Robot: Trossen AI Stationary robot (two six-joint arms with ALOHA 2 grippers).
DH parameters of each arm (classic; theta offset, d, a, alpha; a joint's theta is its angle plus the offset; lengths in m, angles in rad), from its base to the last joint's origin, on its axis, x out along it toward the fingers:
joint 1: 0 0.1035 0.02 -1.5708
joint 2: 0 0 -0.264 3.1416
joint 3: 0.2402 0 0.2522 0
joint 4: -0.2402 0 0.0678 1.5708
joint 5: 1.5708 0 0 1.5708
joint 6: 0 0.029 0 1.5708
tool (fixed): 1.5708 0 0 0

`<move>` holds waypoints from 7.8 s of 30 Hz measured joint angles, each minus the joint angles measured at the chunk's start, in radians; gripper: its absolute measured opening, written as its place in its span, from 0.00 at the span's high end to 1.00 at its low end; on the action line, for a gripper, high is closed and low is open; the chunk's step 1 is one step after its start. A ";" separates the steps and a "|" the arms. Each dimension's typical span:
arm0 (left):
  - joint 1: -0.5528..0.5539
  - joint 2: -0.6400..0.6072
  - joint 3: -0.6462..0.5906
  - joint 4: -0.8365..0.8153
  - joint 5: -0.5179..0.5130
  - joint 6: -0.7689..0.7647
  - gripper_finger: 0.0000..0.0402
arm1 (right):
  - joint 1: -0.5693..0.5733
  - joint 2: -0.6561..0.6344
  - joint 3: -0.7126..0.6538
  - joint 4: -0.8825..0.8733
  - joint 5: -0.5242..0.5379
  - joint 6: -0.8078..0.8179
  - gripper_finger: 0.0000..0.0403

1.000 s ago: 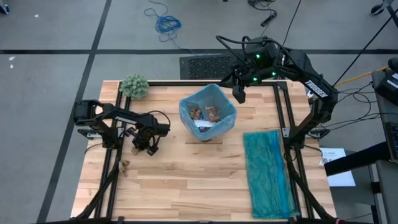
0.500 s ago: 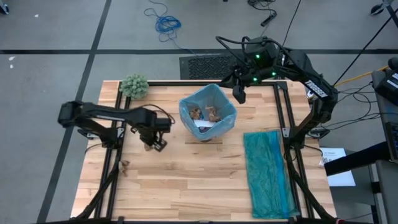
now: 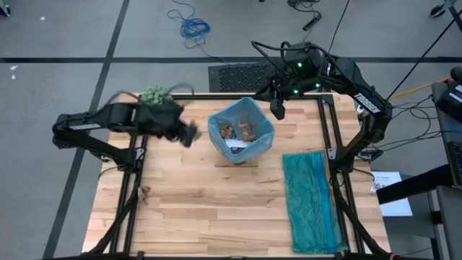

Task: Place trash/remove bag and relplace
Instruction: Put the brown paper into the trash bin

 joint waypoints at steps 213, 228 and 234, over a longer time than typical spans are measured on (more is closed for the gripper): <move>0.320 0.781 0.544 -0.001 0.537 0.716 0.84 | -0.119 -0.035 0.000 0.326 -0.208 0.121 0.99; 0.343 0.770 0.616 -0.104 0.576 0.733 0.59 | -0.117 -0.037 0.000 0.322 -0.235 0.123 0.76; 0.419 0.645 0.762 -0.160 0.520 0.729 0.81 | -0.117 -0.047 0.000 0.316 -0.289 0.174 0.73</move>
